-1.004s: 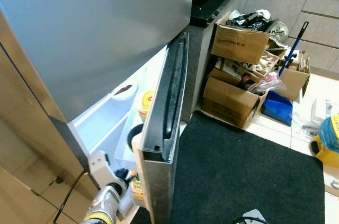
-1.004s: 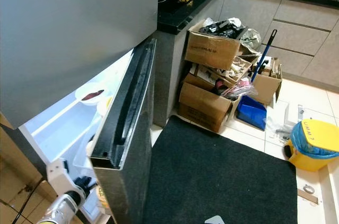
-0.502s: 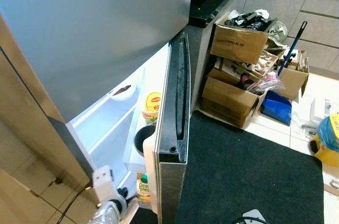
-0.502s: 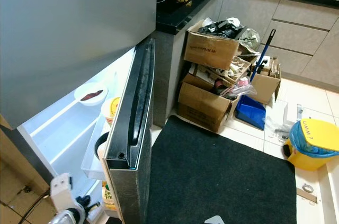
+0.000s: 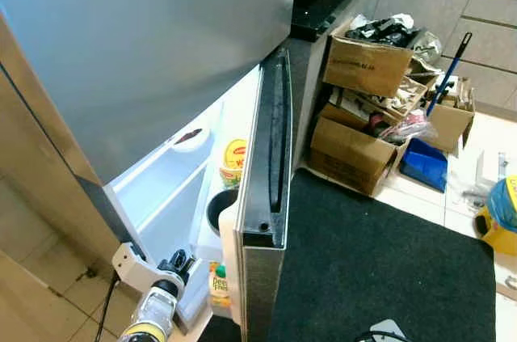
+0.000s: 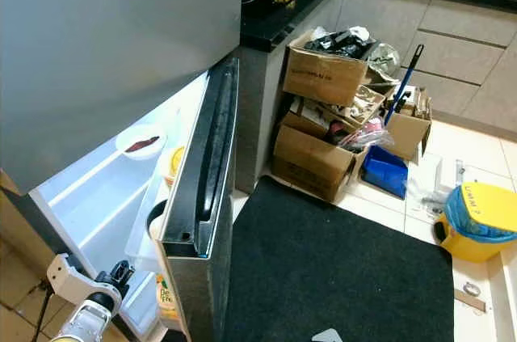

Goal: Restocking fridge

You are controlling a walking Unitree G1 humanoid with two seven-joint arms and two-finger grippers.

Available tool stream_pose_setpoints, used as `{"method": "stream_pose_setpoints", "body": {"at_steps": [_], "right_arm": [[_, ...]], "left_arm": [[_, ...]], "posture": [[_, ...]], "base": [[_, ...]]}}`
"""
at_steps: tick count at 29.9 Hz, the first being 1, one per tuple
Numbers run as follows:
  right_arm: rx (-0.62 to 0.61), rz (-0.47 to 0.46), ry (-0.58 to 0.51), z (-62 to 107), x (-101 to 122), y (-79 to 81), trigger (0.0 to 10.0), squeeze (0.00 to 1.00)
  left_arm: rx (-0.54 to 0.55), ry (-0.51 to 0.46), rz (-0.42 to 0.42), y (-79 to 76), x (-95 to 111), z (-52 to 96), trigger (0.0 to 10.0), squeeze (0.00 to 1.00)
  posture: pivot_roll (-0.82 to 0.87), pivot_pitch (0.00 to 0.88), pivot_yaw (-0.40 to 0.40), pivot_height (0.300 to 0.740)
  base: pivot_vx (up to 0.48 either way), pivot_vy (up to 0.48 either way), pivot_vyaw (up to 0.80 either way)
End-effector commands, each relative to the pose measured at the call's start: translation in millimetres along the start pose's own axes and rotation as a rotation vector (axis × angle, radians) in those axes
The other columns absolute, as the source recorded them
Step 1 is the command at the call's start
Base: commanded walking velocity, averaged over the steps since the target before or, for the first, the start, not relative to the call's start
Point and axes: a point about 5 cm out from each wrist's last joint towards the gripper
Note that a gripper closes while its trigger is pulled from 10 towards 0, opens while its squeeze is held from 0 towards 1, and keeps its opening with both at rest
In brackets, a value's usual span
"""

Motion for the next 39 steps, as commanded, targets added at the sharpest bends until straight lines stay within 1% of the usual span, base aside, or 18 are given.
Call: {"method": "stream_pose_setpoints", "body": {"at_steps": [1, 2, 3, 5, 6, 10, 11, 14, 18, 25, 29, 32, 33, 34, 35, 36, 37, 39], "right_arm": [[-0.007, -0.003, 0.006, 0.4, -2, -2.6, 10.0, 0.00], [-0.007, -0.003, 0.006, 0.4, -2, -2.6, 10.0, 0.00], [-0.007, -0.003, 0.006, 0.4, -2, -2.6, 10.0, 0.00], [-0.007, -0.003, 0.006, 0.4, -1, -2.6, 10.0, 0.00], [-0.007, -0.003, 0.006, 0.4, -1, -2.6, 10.0, 0.00], [-0.006, -0.003, 0.006, 0.4, -1, -2.5, 10.0, 0.00], [-0.006, -0.003, 0.006, 0.4, -1, -2.5, 10.0, 0.00], [-0.005, -0.004, 0.006, 0.3, -1, -2.3, 10.0, 0.00], [-0.004, -0.004, 0.006, 0.3, -1, -2.1, 10.0, 0.00], [-0.003, -0.002, 0.008, 0.2, -1, -1.7, 10.0, 0.00], [-0.006, 0.001, 0.006, 0.3, -1, -1.9, 10.0, 0.00], [-0.019, -0.002, -0.005, 0.2, 0, -2.2, 10.0, 0.00], [-0.019, -0.002, -0.005, 0.2, 0, -2.2, 10.0, 0.00], [-0.025, -0.006, -0.014, 0.3, 0, -2.5, 10.0, 0.00], [-0.025, -0.006, -0.014, 0.3, 0, -2.5, 10.0, 0.00], [-0.030, -0.033, -0.031, 0.3, 1, -2.5, 10.0, 0.00], [-0.030, -0.033, -0.031, 0.3, 1, -2.5, 10.0, 0.00], [-0.032, -0.062, -0.080, 0.6, 5, -2.3, 10.0, 0.00]], "left_arm": [[-0.180, 0.008, 0.032, -30.8, -2, -13.4, 10.0, 0.00], [-0.222, 0.020, 0.045, -35.3, -5, -14.3, 10.0, 0.00], [-0.222, 0.020, 0.045, -35.3, -5, -14.3, 10.0, 0.00], [-0.313, 0.056, 0.063, -44.9, -11, -15.7, 10.0, 0.00], [-0.313, 0.056, 0.063, -44.9, -11, -15.7, 10.0, 0.00], [-0.486, 0.166, 0.062, -63.3, -26, -16.1, 10.0, 0.00], [-0.486, 0.166, 0.062, -63.3, -26, -16.1, 10.0, 0.00], [-0.564, 0.237, 0.041, -71.8, -36, -15.1, 10.0, 0.00], [-0.596, 0.281, 0.022, -74.8, -42, -13.9, 10.0, 0.00], [-0.704, 0.418, -0.021, -79.4, -57, -7.3, 10.0, 0.00], [-0.689, 0.430, -0.048, -76.8, -57, -6.7, 10.0, 0.00], [-0.574, 0.408, -0.110, -64.6, -55, -7.5, 10.0, 0.00], [-0.574, 0.408, -0.110, -64.6, -55, -7.5, 10.0, 0.00], [-0.519, 0.397, -0.142, -58.9, -53, -7.7, 10.0, 0.00], [-0.519, 0.397, -0.142, -58.9, -53, -7.7, 10.0, 0.00], [-0.428, 0.371, -0.170, -48.8, -49, -7.4, 10.0, 0.00], [-0.428, 0.371, -0.170, -48.8, -49, -7.4, 10.0, 0.00], [-0.276, 0.308, -0.191, -28.5, -39, -4.0, 10.0, 0.00]], "posture": [[-0.07, 0.000, -0.040, 0.740], [-0.07, 0.000, -0.040, 0.740], [-0.07, 0.000, -0.040, 0.740], [-0.07, 0.000, -0.040, 0.740], [-0.07, 0.000, -0.040, 0.740], [-0.07, 0.000, -0.040, 0.740], [-0.07, 0.000, -0.040, 0.740], [-0.07, 0.000, -0.039, 0.740], [-0.07, 0.000, -0.038, 0.740], [-0.07, 0.000, -0.038, 0.740], [-0.07, 0.000, -0.038, 0.740], [-0.07, 0.000, -0.035, 0.740], [-0.07, 0.000, -0.035, 0.740], [-0.07, 0.000, -0.035, 0.740], [-0.07, 0.000, -0.035, 0.740], [-0.07, 0.000, -0.035, 0.740], [-0.07, 0.000, -0.035, 0.740], [-0.07, 0.000, -0.035, 0.740]], "base": [[0.000, 0.000, 0.00], [0.000, 0.000, 0.00], [0.000, 0.000, 0.00], [0.000, 0.000, 0.00], [0.000, 0.000, 0.00], [0.000, 0.000, 0.00], [0.000, 0.000, 0.00], [0.000, 0.000, 0.00], [0.000, 0.000, 0.00], [0.000, 0.000, 0.00], [0.000, 0.000, 0.00], [0.000, 0.000, 0.00], [0.000, 0.000, 0.00], [0.000, 0.000, 0.00], [0.000, 0.000, 0.00], [0.000, 0.000, 0.00], [0.000, 0.000, 0.00], [0.000, 0.000, 0.00]]}}
Point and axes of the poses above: a point about 5 cm out from each wrist's last joint towards the gripper, its own z axis pointing back from the gripper into the wrist, its own x axis along the axis of the wrist's last joint, y = z × x, and after that the axes turned 4 degrees about z, right-handed
